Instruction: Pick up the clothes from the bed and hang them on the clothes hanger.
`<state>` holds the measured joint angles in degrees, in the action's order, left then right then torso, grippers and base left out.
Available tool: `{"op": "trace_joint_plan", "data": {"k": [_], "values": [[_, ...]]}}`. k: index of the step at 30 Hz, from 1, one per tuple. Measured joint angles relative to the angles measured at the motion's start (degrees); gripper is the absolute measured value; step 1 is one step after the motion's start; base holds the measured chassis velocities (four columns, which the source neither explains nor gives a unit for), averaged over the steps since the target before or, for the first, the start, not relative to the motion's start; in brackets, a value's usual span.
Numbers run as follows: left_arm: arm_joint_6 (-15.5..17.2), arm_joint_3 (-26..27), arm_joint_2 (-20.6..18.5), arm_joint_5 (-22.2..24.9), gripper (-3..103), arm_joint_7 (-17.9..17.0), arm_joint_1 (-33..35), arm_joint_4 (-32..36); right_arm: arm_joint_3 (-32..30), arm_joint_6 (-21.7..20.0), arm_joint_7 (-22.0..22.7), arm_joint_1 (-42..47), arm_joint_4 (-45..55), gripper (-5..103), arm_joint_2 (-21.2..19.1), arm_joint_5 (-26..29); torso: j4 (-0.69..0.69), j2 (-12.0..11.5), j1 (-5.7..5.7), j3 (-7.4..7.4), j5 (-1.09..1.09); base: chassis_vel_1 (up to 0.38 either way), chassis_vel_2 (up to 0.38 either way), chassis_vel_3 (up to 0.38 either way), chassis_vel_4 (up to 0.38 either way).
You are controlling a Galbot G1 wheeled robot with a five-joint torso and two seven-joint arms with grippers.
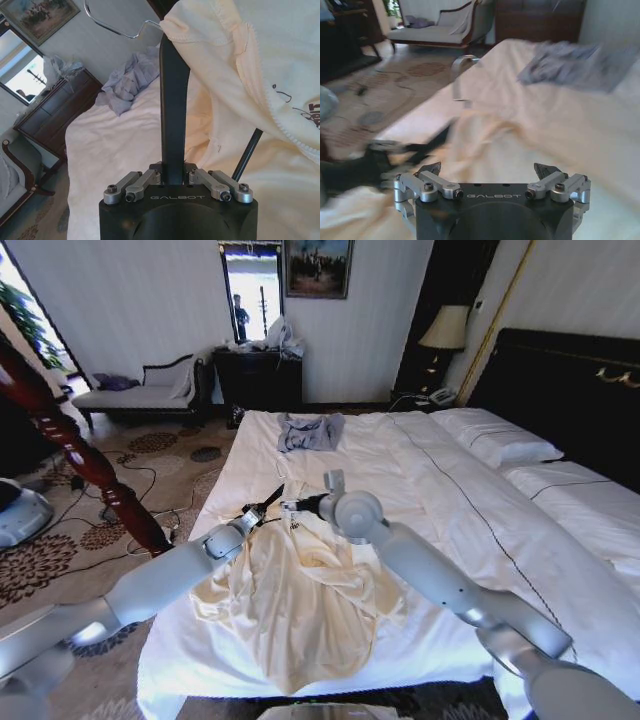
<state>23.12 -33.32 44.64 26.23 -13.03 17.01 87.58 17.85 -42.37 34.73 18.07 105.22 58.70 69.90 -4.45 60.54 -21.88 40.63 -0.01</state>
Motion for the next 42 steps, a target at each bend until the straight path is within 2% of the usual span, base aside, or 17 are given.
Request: {"op": "trace_joint_plan", "data": {"k": [1,3,4,6,8,10,12,13,22,30,31,34,37,42], "values": [[0.00,0.01,-0.21,0.00,18,0.00,0.03,0.26,0.26,0.89,-3.08,0.05,-0.31,100,-1.36,-5.09,-0.02,0.00,0.00,0.00,0.00,0.000,0.000,0.000,0.000],[0.01,0.06,-0.42,0.01,18,0.03,0.06,0.67,0.94,2.28,-7.19,-0.06,-0.63,100,-2.91,-11.53,-0.02,0.00,-0.01,0.00,-0.01,0.000,0.000,0.000,0.000],[0.01,0.06,-0.42,0.01,18,0.03,0.06,0.67,0.94,2.28,-7.19,-0.06,-0.63,100,-2.91,-11.53,-0.02,0.00,-0.01,0.00,-0.01,0.000,0.000,0.000,0.000],[0.00,0.08,-0.59,-0.02,18,0.24,0.04,1.01,1.79,3.64,-12.77,-0.69,-0.65,100,-4.26,-17.54,0.00,0.00,-0.01,0.00,0.01,0.000,0.000,0.000,0.000],[0.00,0.07,-0.63,-0.04,18,0.26,0.01,1.07,2.00,3.80,-13.72,-0.85,-0.65,100,-4.48,-18.50,0.01,0.00,-0.01,0.00,0.01,0.000,0.000,0.000,0.000],[-0.01,-0.10,-0.77,-0.16,18,0.39,-0.14,1.27,3.54,4.19,-17.99,-1.64,-0.54,100,-5.43,-23.06,0.00,0.00,0.00,0.00,0.01,0.000,0.000,0.000,0.000],[-0.02,-0.19,-0.91,-0.27,18,0.50,-0.20,1.36,4.43,4.25,-19.62,-1.93,-0.42,100,-5.91,-25.16,0.00,0.00,0.00,0.00,0.01,0.000,0.000,0.000,0.000],[-0.03,-0.29,-1.17,-0.42,18,0.68,-0.22,1.55,5.20,4.29,-21.13,-2.16,-0.38,100,-6.28,-27.99,0.00,0.00,-0.01,0.00,0.01,0.000,0.000,0.000,0.000],[-0.09,0.44,-2.05,-1.30,18,1.12,1.08,0.90,5.75,5.74,-24.56,-1.59,-1.02,100,-7.77,-36.77,0.01,0.00,0.00,0.00,0.01,0.000,0.000,0.000,0.000],[0.03,-0.16,-1.36,-1.40,18,1.40,0.02,0.60,7.81,6.43,-27.78,-1.20,-0.59,100,-8.93,-42.48,-0.02,-0.01,0.00,0.00,0.01,0.000,0.000,0.000,0.000],[0.05,-0.44,-1.26,-1.47,18,1.46,-0.25,0.52,8.10,6.50,-28.02,-1.29,-0.77,103,-8.87,-43.23,0.00,-0.01,0.00,0.00,0.00,0.000,0.000,0.000,0.000],[0.06,-0.68,-1.19,-1.71,18,1.66,-0.44,0.32,8.54,6.56,-28.59,-1.61,-0.83,96,-8.80,-44.06,0.00,-0.02,0.00,0.00,0.01,0.000,0.000,0.000,0.000],[-0.17,-0.98,-1.31,-2.36,18,2.34,-0.49,0.12,9.67,6.89,-29.96,-2.96,-0.97,93,-8.42,-46.54,-0.01,-0.01,0.00,0.00,0.01,0.000,0.000,0.000,0.000],[-0.45,-0.66,-1.64,-2.97,18,2.94,-0.36,-0.02,8.34,8.31,-32.15,-1.58,1.27,100,-9.49,-46.91,0.03,-0.01,-0.01,0.00,0.03,0.000,0.000,0.000,0.000]]}}
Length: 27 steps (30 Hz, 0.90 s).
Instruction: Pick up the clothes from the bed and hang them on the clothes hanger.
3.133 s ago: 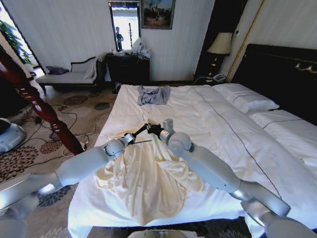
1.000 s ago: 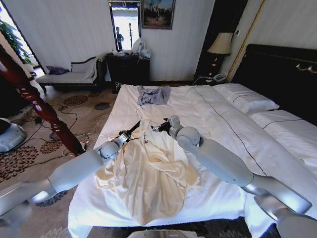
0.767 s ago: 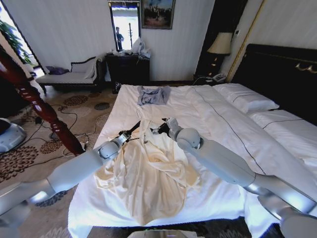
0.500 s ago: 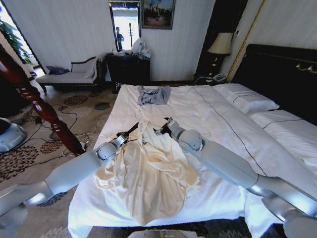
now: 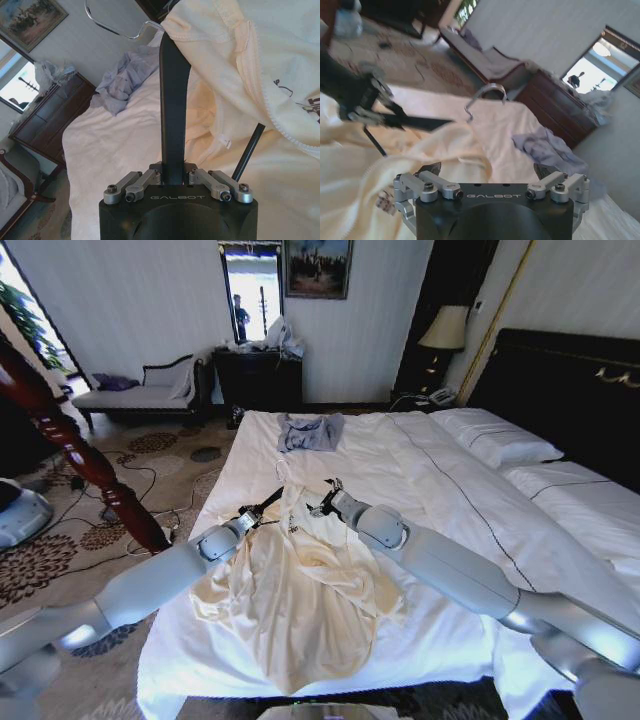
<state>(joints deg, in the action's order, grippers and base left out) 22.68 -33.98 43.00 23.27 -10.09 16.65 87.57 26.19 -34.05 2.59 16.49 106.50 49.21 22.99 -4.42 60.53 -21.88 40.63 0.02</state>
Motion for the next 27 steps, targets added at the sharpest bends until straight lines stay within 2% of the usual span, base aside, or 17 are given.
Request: {"op": "trace_joint_plan", "data": {"k": [2,4,9,14,17,26,27], "values": [[0.00,0.28,-0.01,0.04,18,0.00,0.03,-0.17,-0.28,0.23,-0.25,0.73,0.56,100,-0.50,0.02,-0.02,0.00,0.00,0.00,0.00,0.000,0.000,0.000,0.000],[-0.02,1.31,-0.09,0.11,18,0.06,0.04,-1.06,-0.51,1.98,-1.35,3.32,1.61,100,-1.96,-2.51,-0.09,0.00,0.01,0.00,-0.03,0.000,0.000,0.000,0.000],[0.31,1.15,0.02,0.91,18,0.16,-1.15,-1.09,-0.25,3.10,-1.80,5.00,0.42,100,-1.55,-7.57,-0.01,0.00,0.00,0.00,-0.03,0.000,0.000,0.000,0.000],[0.51,0.72,-0.36,1.37,18,0.29,-1.64,-0.82,-0.18,3.70,-2.40,4.71,-0.29,100,-1.42,-9.32,-0.05,0.00,0.00,0.00,-0.02,0.000,0.000,0.000,0.000],[0.45,0.86,-1.20,1.64,18,1.06,-1.84,-0.12,-0.19,5.55,-3.62,4.77,-1.49,102,-1.55,-12.92,-0.04,0.00,0.01,0.00,-0.01,0.000,0.000,0.000,0.000],[-1.46,1.11,-3.68,-1.79,18,3.14,-0.86,1.51,-0.45,6.51,-3.69,5.13,-3.52,97,-0.54,-15.29,-0.03,0.01,0.00,0.00,-0.01,0.000,0.000,0.000,0.000],[-1.79,1.29,-3.98,-2.37,18,3.36,-0.60,1.61,-0.45,6.55,-3.47,5.33,-3.67,88,-0.36,-15.30,-0.02,0.00,0.01,0.00,-0.02,0.000,0.000,0.000,0.000]]}}
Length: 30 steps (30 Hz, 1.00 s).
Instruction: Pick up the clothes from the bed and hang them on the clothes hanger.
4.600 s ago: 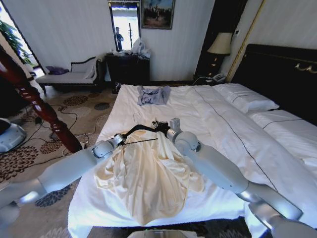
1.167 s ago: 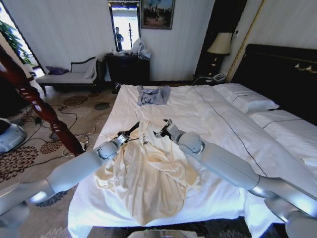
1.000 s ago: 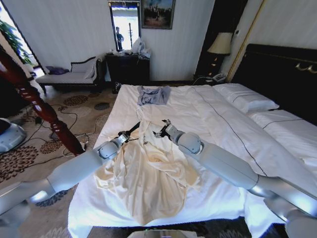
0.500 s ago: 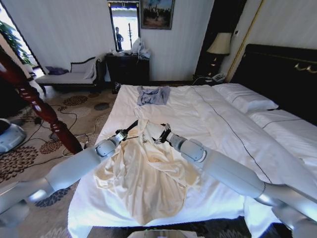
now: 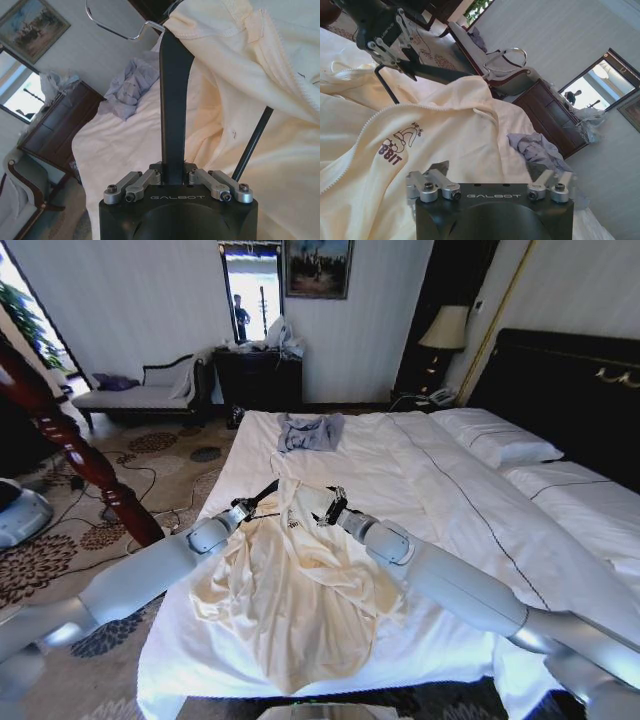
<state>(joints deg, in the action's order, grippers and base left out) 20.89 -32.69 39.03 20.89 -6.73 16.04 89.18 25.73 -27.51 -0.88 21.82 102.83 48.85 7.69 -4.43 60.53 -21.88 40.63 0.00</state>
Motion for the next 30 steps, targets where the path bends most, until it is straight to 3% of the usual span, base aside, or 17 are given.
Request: {"op": "trace_joint_plan", "data": {"k": [1,2,3,5,7,8,9,11,15,19,20,23,30], "values": [[-0.41,0.19,-0.35,-0.65,18,0.36,0.31,0.16,0.00,0.11,0.08,0.09,-0.17,88,0.14,-0.13,0.00,0.00,0.00,0.00,0.00,0.000,0.000,0.000,0.000],[-0.77,0.37,-0.61,-1.17,18,0.68,0.57,0.25,0.00,0.15,0.05,0.10,-0.28,78,0.18,-0.26,-0.02,0.00,0.00,0.00,0.01,0.000,0.000,0.000,0.000],[-0.77,0.37,-0.61,-1.17,18,0.68,0.57,0.25,0.00,0.15,0.05,0.10,-0.28,78,0.18,-0.26,-0.02,0.00,0.00,0.00,0.01,0.000,0.000,0.000,0.000],[-2.13,1.47,-1.44,-3.63,18,1.68,1.78,0.36,-0.08,0.59,-0.04,0.09,-0.48,66,0.10,-0.43,-0.04,0.00,0.00,0.00,-0.01,0.000,0.000,0.000,0.000],[-2.89,2.05,-1.85,-5.29,18,2.09,2.60,0.36,-0.30,0.82,0.07,0.08,-0.51,66,0.05,-0.13,-0.03,0.00,0.00,0.00,-0.01,0.000,0.000,0.000,0.000],[-3.60,2.53,-2.26,-6.89,18,2.42,3.53,0.40,-0.34,0.86,0.09,-0.07,-0.53,52,0.03,0.29,-0.03,0.00,0.00,0.00,0.00,0.000,0.000,0.000,0.000],[-3.91,2.73,-2.53,-7.69,18,2.58,4.15,0.56,-0.20,0.86,0.02,-0.29,-0.61,52,0.04,0.55,-0.01,0.00,0.00,0.00,0.01,0.000,0.000,0.000,0.000],[-3.93,2.86,-2.68,-8.05,18,2.59,4.61,0.85,0.06,0.85,-0.15,-0.46,-0.65,56,0.06,0.89,0.01,0.00,0.00,0.00,0.01,0.000,0.000,0.000,0.000],[-4.68,3.33,-2.60,-9.99,18,2.61,5.07,0.84,0.76,-1.28,-0.82,-0.49,0.23,78,0.09,6.11,-0.05,0.00,0.00,0.00,0.00,0.000,0.000,0.000,0.000],[-5.06,3.44,-2.61,-10.82,18,2.60,4.93,0.70,1.22,-2.36,-0.94,-0.75,0.54,83,0.19,9.27,-0.04,0.00,0.00,0.00,-0.01,0.000,0.000,0.000,0.000],[-5.12,3.49,-2.62,-10.89,18,2.51,4.76,0.70,1.54,-3.05,-1.07,-1.26,0.79,93,0.25,10.53,-0.01,0.00,0.00,0.00,0.00,0.000,0.000,0.000,0.000],[-5.12,3.50,-2.65,-10.47,18,2.48,4.42,0.90,1.91,-3.81,-1.61,-1.90,1.14,99,0.32,11.28,-0.02,0.01,0.00,0.00,0.00,0.000,0.000,0.000,0.000],[-5.31,3.70,-3.04,-7.29,18,2.71,4.11,1.13,1.60,-3.63,-1.61,-1.81,1.12,100,0.05,12.73,-0.01,0.00,0.00,0.00,0.00,0.000,0.000,0.000,0.000]]}}
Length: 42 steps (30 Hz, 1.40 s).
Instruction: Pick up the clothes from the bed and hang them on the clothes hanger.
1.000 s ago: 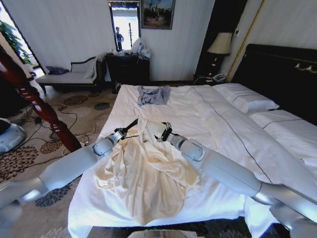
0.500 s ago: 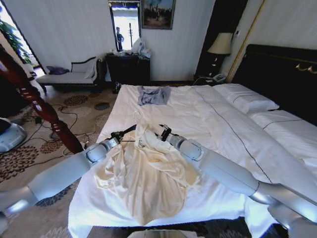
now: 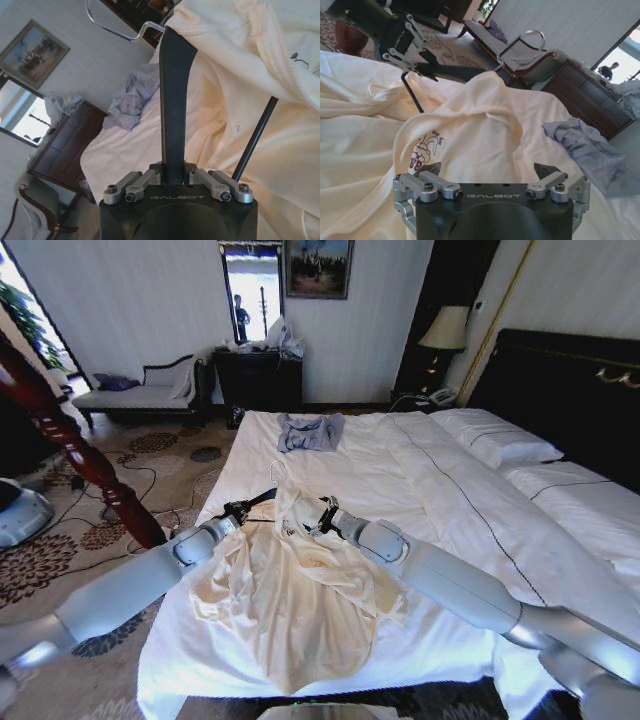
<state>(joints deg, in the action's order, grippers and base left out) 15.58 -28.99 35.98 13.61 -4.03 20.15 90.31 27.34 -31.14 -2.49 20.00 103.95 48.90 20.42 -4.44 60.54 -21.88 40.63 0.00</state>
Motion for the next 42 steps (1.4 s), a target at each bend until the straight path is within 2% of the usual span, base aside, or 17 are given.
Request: {"op": "trace_joint_plan", "data": {"k": [5,11,14,17,22,24,26,29,31,38,40,42], "values": [[-0.33,1.38,-0.52,1.94,18,0.09,0.69,0.18,-0.24,0.99,-0.37,0.62,-0.25,100,-0.60,-1.12,-0.02,0.00,0.01,0.00,0.00,0.000,0.000,0.000,0.000],[-0.50,3.34,-1.96,4.58,18,0.27,0.84,0.98,-0.03,3.58,-1.35,0.88,-2.02,100,-0.49,-5.41,-0.02,0.00,0.00,0.00,0.00,0.000,0.000,0.000,0.000],[-0.52,3.54,-2.21,4.88,18,0.52,0.84,1.10,-0.07,3.98,-1.39,0.87,-2.28,100,-0.40,-5.68,-0.02,0.00,0.01,0.00,0.00,0.000,0.000,0.000,0.000],[-1.33,4.16,-3.27,4.93,18,1.54,1.68,1.43,-0.84,6.14,-2.02,0.78,-2.86,100,-0.34,-4.74,-0.01,0.00,0.00,0.00,0.00,0.000,0.000,0.000,0.000],[-3.16,6.02,-4.18,2.57,18,2.23,5.05,1.48,-2.24,9.10,-3.58,2.00,-2.92,100,-0.95,-1.47,0.00,0.00,0.01,0.00,-0.01,0.000,0.000,0.000,0.000],[-3.72,7.32,-4.11,0.63,18,2.12,7.26,0.72,-4.63,9.52,-3.47,4.09,-1.62,100,-1.56,4.33,-0.01,0.00,0.01,0.00,-0.01,0.000,0.000,0.000,0.000],[-3.83,7.58,-3.97,0.26,18,1.99,7.80,0.53,-5.16,9.41,-3.22,4.39,-1.33,100,-1.68,5.45,-0.01,0.00,0.01,0.00,0.00,0.000,0.000,0.000,0.000],[-4.88,8.22,-3.36,-2.85,18,1.88,9.17,0.45,-5.97,8.82,-2.86,4.00,-1.54,100,-1.70,7.83,-0.02,0.01,0.01,0.00,0.00,0.000,0.000,0.000,0.000],[-5.70,8.37,-3.10,-5.87,18,1.97,9.58,0.82,-6.27,7.74,-2.34,3.11,-2.11,100,-1.37,11.68,-0.01,0.01,0.00,0.00,0.00,0.000,0.000,0.000,0.000],[-6.67,8.36,-2.94,-8.48,18,2.05,9.39,1.43,-5.46,6.06,-3.45,1.80,-2.25,100,-1.42,17.32,-0.01,0.01,0.00,0.00,0.00,0.000,0.000,0.000,0.000],[-7.20,8.24,-2.85,-9.54,18,2.05,8.85,1.48,-5.15,4.39,-4.82,1.94,-1.42,100,-1.52,21.50,-0.01,0.00,0.00,0.00,0.00,0.000,0.000,0.000,0.000],[-7.31,8.20,-2.85,-9.79,18,2.04,8.74,1.51,-5.00,4.10,-5.15,2.03,-1.17,100,-1.62,22.12,-0.01,0.01,0.00,0.00,0.00,0.000,0.000,0.000,0.000]]}}
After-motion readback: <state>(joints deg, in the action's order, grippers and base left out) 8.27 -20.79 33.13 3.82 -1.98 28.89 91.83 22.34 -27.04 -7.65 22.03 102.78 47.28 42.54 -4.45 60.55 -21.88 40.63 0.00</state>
